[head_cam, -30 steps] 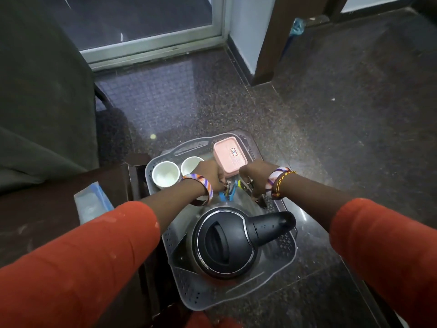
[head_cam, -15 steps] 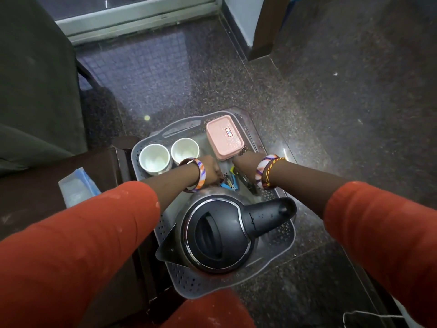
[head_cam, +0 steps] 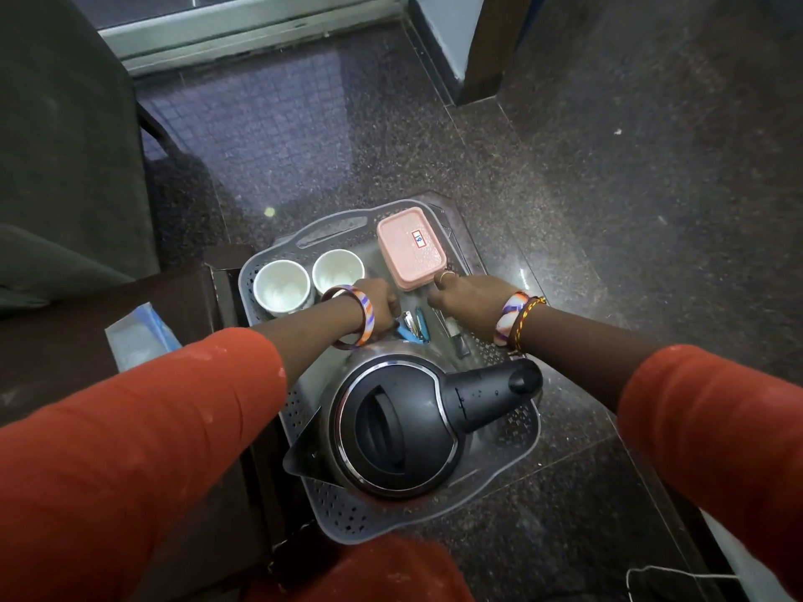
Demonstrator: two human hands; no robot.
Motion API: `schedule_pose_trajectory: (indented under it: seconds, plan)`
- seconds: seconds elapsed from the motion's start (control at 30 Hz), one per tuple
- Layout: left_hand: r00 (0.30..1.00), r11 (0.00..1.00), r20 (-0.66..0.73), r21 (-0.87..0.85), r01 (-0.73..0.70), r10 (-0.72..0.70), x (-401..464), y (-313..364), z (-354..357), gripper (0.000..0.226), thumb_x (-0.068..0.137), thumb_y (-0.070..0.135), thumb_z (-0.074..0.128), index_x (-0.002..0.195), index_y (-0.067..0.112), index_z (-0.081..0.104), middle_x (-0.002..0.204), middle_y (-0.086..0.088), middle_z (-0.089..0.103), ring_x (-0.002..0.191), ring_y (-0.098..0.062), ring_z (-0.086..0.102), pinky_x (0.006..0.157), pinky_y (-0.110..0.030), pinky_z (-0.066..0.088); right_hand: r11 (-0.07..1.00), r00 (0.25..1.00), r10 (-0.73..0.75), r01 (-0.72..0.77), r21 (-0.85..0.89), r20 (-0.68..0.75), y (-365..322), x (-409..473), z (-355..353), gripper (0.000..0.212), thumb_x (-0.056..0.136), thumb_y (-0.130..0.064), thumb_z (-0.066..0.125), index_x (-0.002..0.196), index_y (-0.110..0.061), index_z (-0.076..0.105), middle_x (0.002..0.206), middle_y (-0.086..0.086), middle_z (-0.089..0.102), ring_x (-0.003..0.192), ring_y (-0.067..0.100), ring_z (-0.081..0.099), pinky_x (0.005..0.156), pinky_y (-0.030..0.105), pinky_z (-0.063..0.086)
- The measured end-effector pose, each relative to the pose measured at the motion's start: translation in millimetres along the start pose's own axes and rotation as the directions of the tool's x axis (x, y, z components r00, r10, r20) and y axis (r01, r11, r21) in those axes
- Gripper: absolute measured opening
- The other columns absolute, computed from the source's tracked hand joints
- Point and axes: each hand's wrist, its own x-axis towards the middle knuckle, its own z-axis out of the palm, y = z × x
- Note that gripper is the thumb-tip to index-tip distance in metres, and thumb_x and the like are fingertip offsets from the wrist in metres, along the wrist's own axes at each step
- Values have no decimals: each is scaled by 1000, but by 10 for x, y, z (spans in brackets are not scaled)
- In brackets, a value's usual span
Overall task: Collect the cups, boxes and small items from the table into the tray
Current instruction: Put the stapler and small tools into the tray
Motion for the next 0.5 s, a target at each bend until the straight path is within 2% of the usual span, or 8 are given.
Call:
schedule_pose_trajectory:
  seconds: [0.1, 0.17, 0.23, 0.3, 0.33, 0.37, 0.43, 0.5]
  plan:
    - [1000, 1000, 10, -17, 10, -10, -28, -9, -10, 29, 87, 15, 53, 113, 10, 66, 122, -7, 65, 113, -24, 58, 95, -27, 44, 995, 999, -24, 26, -91, 27, 54, 1, 47, 27, 89, 2, 45, 115, -3, 54, 120, 16, 50, 93, 32, 63, 63, 33, 42]
    - [999, 1000, 31, -25, 20, -19, -18, -31, -4, 30, 88, 16, 51, 112, 7, 66, 117, -10, 66, 107, -26, 59, 93, -29, 46, 987, 999, -34, 40, -158, 43, 58, 14, 62, 24, 91, 0, 44, 112, 1, 55, 118, 17, 51, 93, 32, 61, 66, 35, 47]
    - [998, 998, 44, -46, 40, -38, 6, -59, 14, 30, 88, 17, 50, 109, 3, 67, 103, -14, 67, 91, -25, 59, 88, -32, 49, 978, 997, -58, 67, -197, 49, 64, 39, 70, 24, 91, 0, 42, 110, 6, 57, 115, 18, 55, 100, 33, 58, 74, 38, 51]
    - [997, 990, 58, -125, 63, -56, 39, -84, 32, 29, 88, 17, 51, 103, -1, 67, 92, -14, 67, 80, -24, 58, 84, -34, 53, 929, 988, -151, 135, -346, -21, 64, 65, 60, 13, 78, -8, 63, 88, -3, 70, 94, 11, 68, 91, 26, 62, 67, 32, 53]
    - [995, 981, 72, -176, 78, -66, 51, -88, 38, 27, 89, 16, 51, 100, -2, 68, 89, -15, 69, 74, -24, 60, 80, -33, 54, 908, 982, -180, 144, -393, -57, 70, 74, 25, 8, 62, -14, 77, 68, -11, 73, 73, 3, 71, 76, 20, 64, 58, 26, 52]
    - [993, 972, 86, -213, 94, -77, 56, -90, 40, 25, 89, 16, 51, 96, -1, 68, 84, -13, 70, 68, -22, 61, 74, -31, 55, 898, 983, -180, 146, -416, -44, 82, 91, 17, 15, 46, -17, 84, 52, -16, 70, 56, -2, 68, 62, 16, 63, 52, 21, 49]
    - [990, 959, 100, -255, 121, -98, 72, -96, 49, 22, 90, 14, 50, 84, 3, 68, 70, -6, 66, 54, -12, 60, 62, -21, 52, 905, 985, -170, 139, -402, -42, 154, 126, 73, 21, 35, -18, 87, 40, -17, 66, 42, -5, 62, 51, 14, 60, 50, 18, 46]
    - [989, 953, 92, -270, 134, -113, 74, -94, 52, 27, 90, 13, 49, 69, 9, 64, 63, -1, 62, 42, -3, 56, 58, -17, 50, 893, 985, -163, 120, -434, -63, 154, 113, 50, 18, 41, -19, 83, 41, -19, 65, 40, -5, 61, 50, 13, 60, 51, 18, 46]
